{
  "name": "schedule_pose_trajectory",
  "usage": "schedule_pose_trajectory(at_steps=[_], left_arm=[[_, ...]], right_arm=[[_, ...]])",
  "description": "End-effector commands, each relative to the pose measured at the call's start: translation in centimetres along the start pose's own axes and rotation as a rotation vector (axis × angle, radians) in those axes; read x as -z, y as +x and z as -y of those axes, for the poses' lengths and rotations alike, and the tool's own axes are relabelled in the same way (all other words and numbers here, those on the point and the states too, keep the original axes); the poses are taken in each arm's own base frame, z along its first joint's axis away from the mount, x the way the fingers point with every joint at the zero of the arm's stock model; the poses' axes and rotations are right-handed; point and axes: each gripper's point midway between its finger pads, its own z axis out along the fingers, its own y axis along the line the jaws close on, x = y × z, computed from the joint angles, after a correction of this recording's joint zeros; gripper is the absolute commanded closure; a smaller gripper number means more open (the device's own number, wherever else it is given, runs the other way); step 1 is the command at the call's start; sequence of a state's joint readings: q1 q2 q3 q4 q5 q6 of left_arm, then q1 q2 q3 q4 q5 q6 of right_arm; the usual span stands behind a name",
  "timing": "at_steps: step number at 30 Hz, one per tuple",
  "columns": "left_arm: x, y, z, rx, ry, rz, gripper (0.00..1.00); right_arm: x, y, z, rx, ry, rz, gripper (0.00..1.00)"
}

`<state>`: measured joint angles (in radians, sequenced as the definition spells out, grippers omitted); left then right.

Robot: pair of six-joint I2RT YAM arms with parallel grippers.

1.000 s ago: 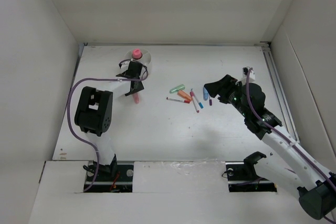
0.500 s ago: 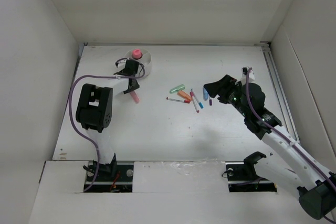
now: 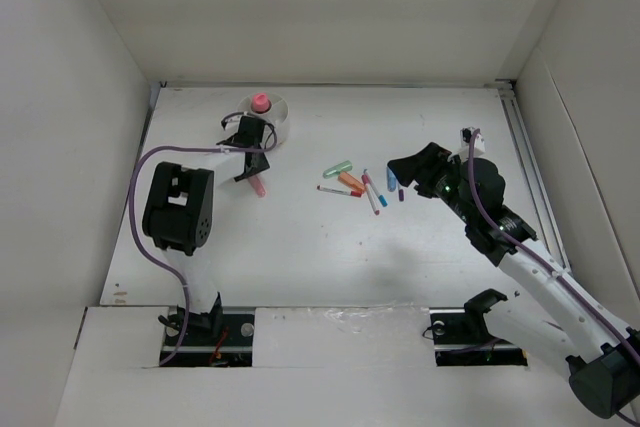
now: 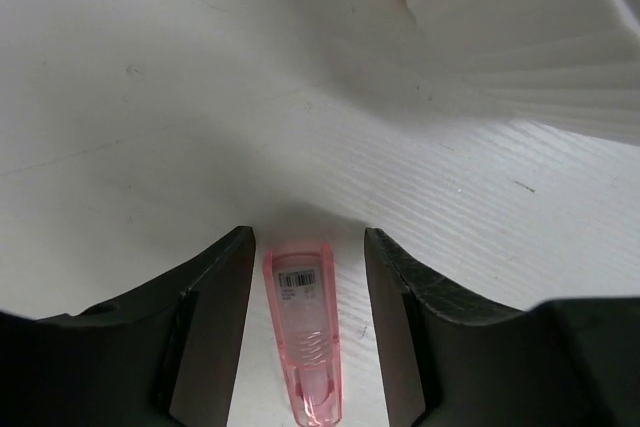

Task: Sort the stationery into containers
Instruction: Grab a piece of stationery with the left arm, then place the stationery into the container

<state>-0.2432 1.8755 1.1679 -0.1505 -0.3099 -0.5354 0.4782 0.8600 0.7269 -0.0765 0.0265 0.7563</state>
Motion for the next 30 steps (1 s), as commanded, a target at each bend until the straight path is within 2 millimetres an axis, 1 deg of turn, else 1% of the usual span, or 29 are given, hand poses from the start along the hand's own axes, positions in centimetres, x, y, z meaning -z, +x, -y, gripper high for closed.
schedule_pose_trajectory(at_steps=[1,2,3,4,6,8,10,12,13,15,16,17,18,19,20,21,22,24,25,26,27,28,30], left_arm=[[1.4,0.7,-0.6,-0.012,-0.003,-0.022,0.55],[1.4,0.6,-0.7,-0.003,-0.012,-0.016,0.55],[1.7,1.0,-0.6,-0.011,-0.008,-0.019,0.55],[1.5,1.7,-1.0,-0.018,-0.018,-0.033,0.56],[1.5,1.5,-0.9,-0.014,-0.012,-0.024,0.63],[1.3,1.4,-0.7,-0.014,-0.012,-0.024,0.65],[0.7,1.2,-0.6,-0.008,-0.012,-0.032,0.72],[0.6,0.6,-0.1,0.006,-0.005,-0.022,0.76],[0.6,0.6,-0.1,0.006,-0.005,-0.022,0.79],[1.0,-0.5,0.5,0.014,0.007,-0.005,0.84],[0.9,-0.6,0.3,0.014,-0.003,0.002,0.86],[1.3,-1.3,0.6,0.021,0.008,0.018,0.89],[1.7,-1.7,0.7,0.025,0.015,0.028,0.91],[2.3,-2.5,1.0,0.034,0.028,0.046,0.91],[3.2,-3.4,1.2,0.045,0.045,0.071,0.92],[4.0,-4.8,1.6,0.065,0.070,0.095,0.92],[4.8,-5.6,1.8,0.072,0.082,0.111,0.92],[6.5,-8.1,1.4,0.105,0.094,0.152,0.92],[7.8,-9.9,2.1,0.120,0.118,0.188,0.92],[8.4,-11.2,1.8,0.138,0.121,0.208,0.92],[8.9,-11.8,1.8,0.130,0.115,0.217,0.92],[9.9,-13.9,1.7,0.155,0.120,0.257,0.92],[10.9,-16.1,1.0,0.175,0.107,0.292,0.92]], right_arm=[[0.3,-2.4,-2.6,0.003,-0.072,0.062,0.22],[0.3,-2.4,-2.6,0.003,-0.072,0.062,0.22],[0.3,-2.4,-2.6,0.003,-0.072,0.062,0.22],[0.3,-2.4,-2.6,0.003,-0.072,0.062,0.22],[0.5,-2.6,-2.8,0.003,-0.079,0.068,0.22],[0.5,-2.6,-2.8,0.003,-0.079,0.068,0.22],[0.5,-2.6,-2.8,0.003,-0.079,0.068,0.22],[0.5,-2.5,-2.9,0.003,-0.085,0.062,0.22],[0.5,-2.5,-2.9,0.003,-0.085,0.062,0.22],[0.5,-2.5,-2.9,0.003,-0.085,0.062,0.22],[0.5,-2.5,-2.9,0.003,-0.085,0.062,0.22],[0.5,-2.5,-2.9,0.003,-0.085,0.062,0.22],[0.5,-2.5,-2.9,0.003,-0.085,0.062,0.22],[0.5,-2.5,-2.9,0.003,-0.085,0.062,0.22],[0.5,-2.5,-2.9,0.003,-0.085,0.062,0.22],[0.5,-2.5,-2.9,0.003,-0.085,0.062,0.22],[0.5,-2.5,-2.9,0.003,-0.085,0.062,0.22],[0.5,-2.5,-2.9,0.003,-0.085,0.062,0.22],[0.3,-2.3,-2.7,0.003,-0.079,0.055,0.22],[0.3,-2.3,-2.7,0.003,-0.079,0.055,0.22],[0.3,-2.3,-2.7,0.003,-0.079,0.055,0.22],[0.3,-2.3,-2.7,0.003,-0.079,0.055,0.22],[0.3,-2.3,-2.7,0.003,-0.079,0.055,0.22]])
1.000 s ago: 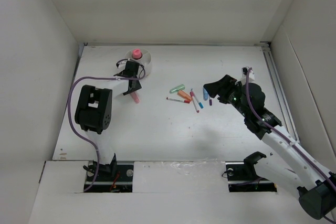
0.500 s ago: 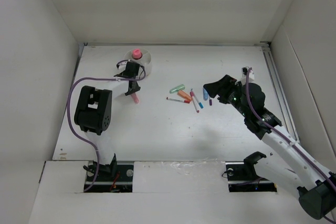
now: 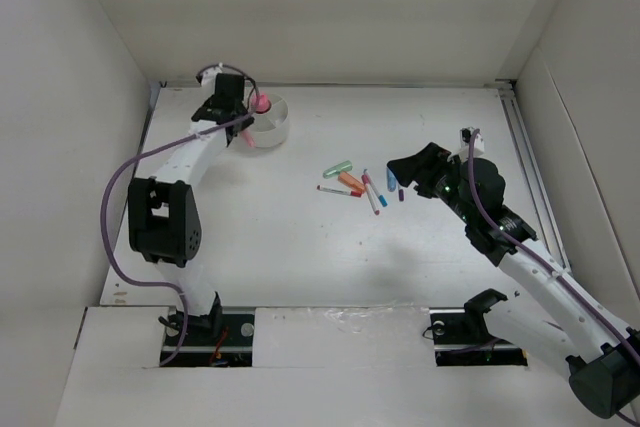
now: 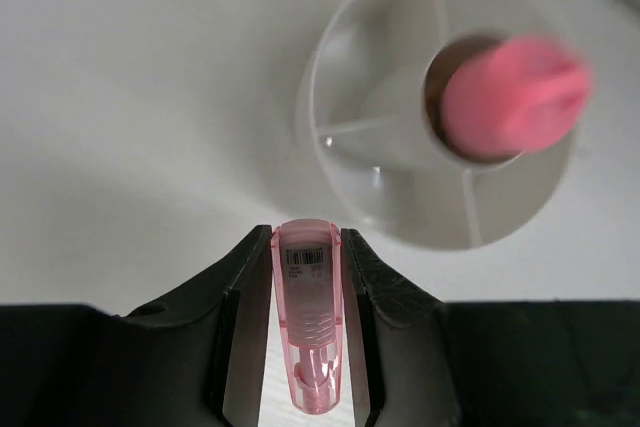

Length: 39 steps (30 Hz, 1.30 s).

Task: Sort the stationery into containers
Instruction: Place the stationery into the container

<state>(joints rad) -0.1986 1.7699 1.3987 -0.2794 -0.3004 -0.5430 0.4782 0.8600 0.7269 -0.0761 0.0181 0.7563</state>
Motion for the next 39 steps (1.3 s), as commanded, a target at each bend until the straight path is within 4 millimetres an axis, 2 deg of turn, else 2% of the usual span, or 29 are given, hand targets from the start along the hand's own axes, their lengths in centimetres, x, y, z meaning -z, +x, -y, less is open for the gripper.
schedule_pose_trajectory(at_steps=[1,2,4,5,8,10,11,13,15,21,23,24,25,26,27,29,30,31,35,36,38,39], left_arm=[[3.1,-6.5,-0.1,0.058,0.002,0.116,0.92],[3.7,-8.7,-0.1,0.085,0.013,0.157,0.93],[3.3,-9.4,-0.3,0.091,-0.004,0.164,0.93],[3.1,-10.6,-0.5,0.096,-0.012,0.187,0.93],[2.5,-12.4,-0.3,0.100,-0.037,0.216,0.95],[2.0,-13.2,0.0,0.103,-0.045,0.229,0.95],[1.1,-13.1,-0.1,0.101,-0.066,0.228,0.96],[1.0,-14.3,0.0,0.109,-0.087,0.257,0.97],[-0.1,-14.3,-0.3,0.102,-0.120,0.273,0.97],[-1.8,-14.5,-0.2,0.083,-0.186,0.322,0.98],[-2.1,-14.7,0.8,0.074,-0.190,0.350,0.98],[-2.1,-14.8,0.7,0.075,-0.198,0.354,0.98],[-2.8,-14.2,1.3,0.065,-0.195,0.345,0.98],[-2.5,-15.0,1.6,0.077,-0.183,0.364,1.00],[-2.9,-14.5,2.2,0.068,-0.177,0.358,1.00],[-3.3,-14.2,2.5,0.062,-0.196,0.366,1.00],[-3.0,-14.8,2.6,0.062,-0.200,0.384,1.00],[-3.6,-14.4,2.9,0.044,-0.207,0.382,1.00],[-3.8,-15.1,3.2,0.033,-0.241,0.419,1.00],[-4.4,-14.3,3.4,0.020,-0.253,0.411,1.00],[-4.3,-15.2,3.7,0.027,-0.259,0.435,1.00],[-4.6,-14.7,4.1,0.010,-0.262,0.435,1.00]], right_arm=[[0.3,-2.4,-2.6,0.004,-0.073,0.061,0.22],[0.3,-2.2,-2.8,0.005,-0.079,0.054,0.22],[0.3,-2.2,-2.8,0.005,-0.079,0.054,0.22],[0.3,-2.2,-2.8,0.005,-0.079,0.054,0.22],[0.3,-2.2,-2.8,0.005,-0.079,0.054,0.22],[0.3,-2.2,-2.8,0.005,-0.079,0.054,0.22],[0.0,-2.0,-2.6,0.005,-0.072,0.047,0.22],[0.0,-2.2,-2.7,0.005,-0.071,0.060,0.22],[0.0,-2.2,-2.7,0.005,-0.071,0.060,0.22],[0.0,-2.1,-2.8,0.006,-0.071,0.060,0.22],[0.0,-2.1,-2.8,0.006,-0.071,0.060,0.22],[0.0,-2.1,-2.8,0.006,-0.071,0.060,0.22],[0.0,-2.1,-2.8,0.006,-0.071,0.060,0.22],[0.0,-2.1,-2.8,0.006,-0.071,0.060,0.22],[0.0,-2.1,-2.8,0.006,-0.071,0.060,0.22],[0.0,-2.2,-2.7,0.005,-0.065,0.066,0.22],[0.0,-2.2,-2.7,0.005,-0.065,0.066,0.22],[0.0,-2.2,-2.7,0.005,-0.065,0.066,0.22],[0.0,-2.2,-2.7,0.005,-0.065,0.066,0.22],[0.0,-2.2,-2.7,0.005,-0.065,0.066,0.22],[0.0,-2.4,-2.6,0.005,-0.058,0.073,0.22],[0.0,-2.1,-2.8,0.006,-0.065,0.066,0.22]])
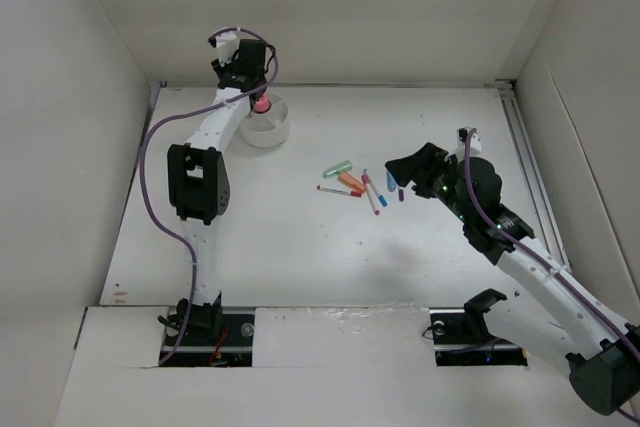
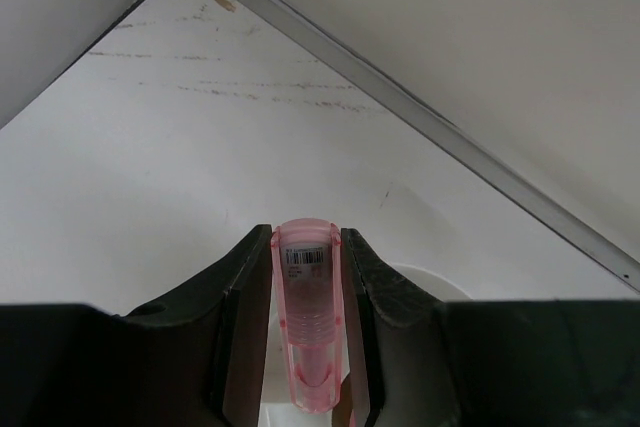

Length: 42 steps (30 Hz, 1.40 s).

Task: Sort the stationery into containers
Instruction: Place the stationery into the container

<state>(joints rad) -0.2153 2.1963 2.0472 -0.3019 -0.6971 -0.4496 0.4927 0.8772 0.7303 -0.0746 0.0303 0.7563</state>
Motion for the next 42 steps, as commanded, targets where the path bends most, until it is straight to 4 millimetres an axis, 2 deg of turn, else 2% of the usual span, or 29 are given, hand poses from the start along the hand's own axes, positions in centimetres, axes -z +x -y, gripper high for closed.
schedule_pose_trajectory(at_steps=[1,9,12,16,25,28,38,42], left_arm=[[0.0,-2.5,0.2,0.012,-0.043,0.086,1.00],[-0.6,-2.2,1.0,0.020,-0.045,0.112,1.00],[-1.2,-1.4,1.0,-0.006,-0.058,0.109,1.00],[-1.1,-2.2,1.1,0.001,-0.058,0.129,1.00],[-0.9,0.0,1.3,-0.097,-0.105,0.155,1.00],[-0.9,-0.2,1.2,-0.098,-0.116,0.166,1.00],[-1.4,2.1,1.0,-0.132,-0.127,0.146,0.98],[-1.4,2.1,0.9,-0.132,-0.136,0.150,0.97]], right_arm=[[0.4,-2.5,-2.8,0.003,-0.072,0.077,0.22],[0.4,-2.5,-2.8,0.003,-0.072,0.077,0.22],[0.1,-2.5,-2.5,0.003,-0.059,0.076,0.21],[0.1,-2.5,-2.5,0.003,-0.059,0.076,0.21],[-0.1,-2.4,-2.1,0.012,-0.044,0.077,0.21],[-0.1,-2.4,-2.1,0.012,-0.044,0.078,0.21],[-0.1,-2.4,-2.1,0.012,-0.044,0.078,0.21],[-0.1,-2.4,-2.1,0.012,-0.044,0.078,0.21]])
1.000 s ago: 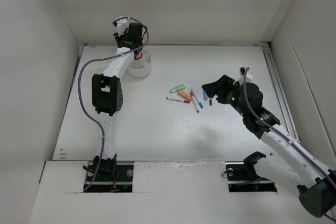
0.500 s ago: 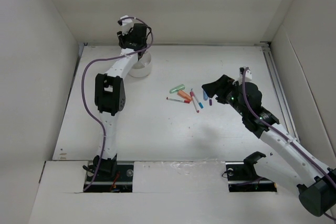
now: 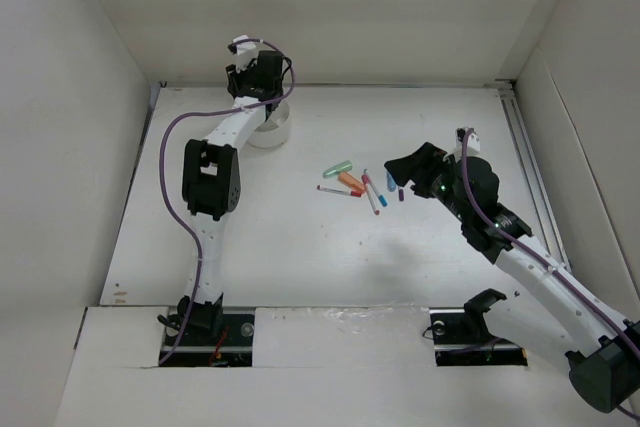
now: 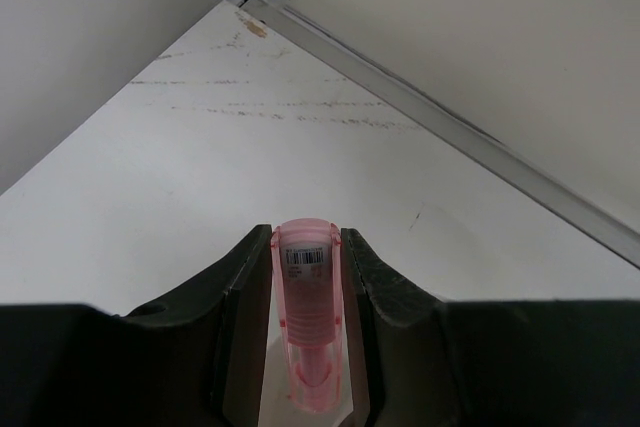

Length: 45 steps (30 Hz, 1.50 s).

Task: Sort the stationery into containers
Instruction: Place the stationery into the container

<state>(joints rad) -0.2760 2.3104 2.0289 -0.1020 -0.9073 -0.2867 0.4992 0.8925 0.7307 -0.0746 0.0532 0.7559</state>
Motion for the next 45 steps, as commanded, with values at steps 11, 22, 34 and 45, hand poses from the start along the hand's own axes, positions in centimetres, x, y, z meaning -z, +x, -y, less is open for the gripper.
schedule_pose_trajectory(at_steps=[11,22,34,45], left_arm=[[0.6,0.4,-1.6,-0.006,-0.048,0.016,0.88],[1.5,-1.1,-2.0,0.020,-0.027,0.020,0.68],[3.4,-3.4,-2.6,0.106,0.036,0.019,0.61],[16.0,-13.1,-3.5,0.426,0.473,0.095,0.68]], right_arm=[[0.3,-2.7,-2.4,0.008,-0.060,0.083,0.21],[0.1,-2.3,-2.5,0.011,-0.060,0.070,0.21],[-0.2,-2.1,-2.3,0.011,-0.054,0.064,0.21],[0.1,-2.2,-2.6,0.012,-0.059,0.072,0.23]])
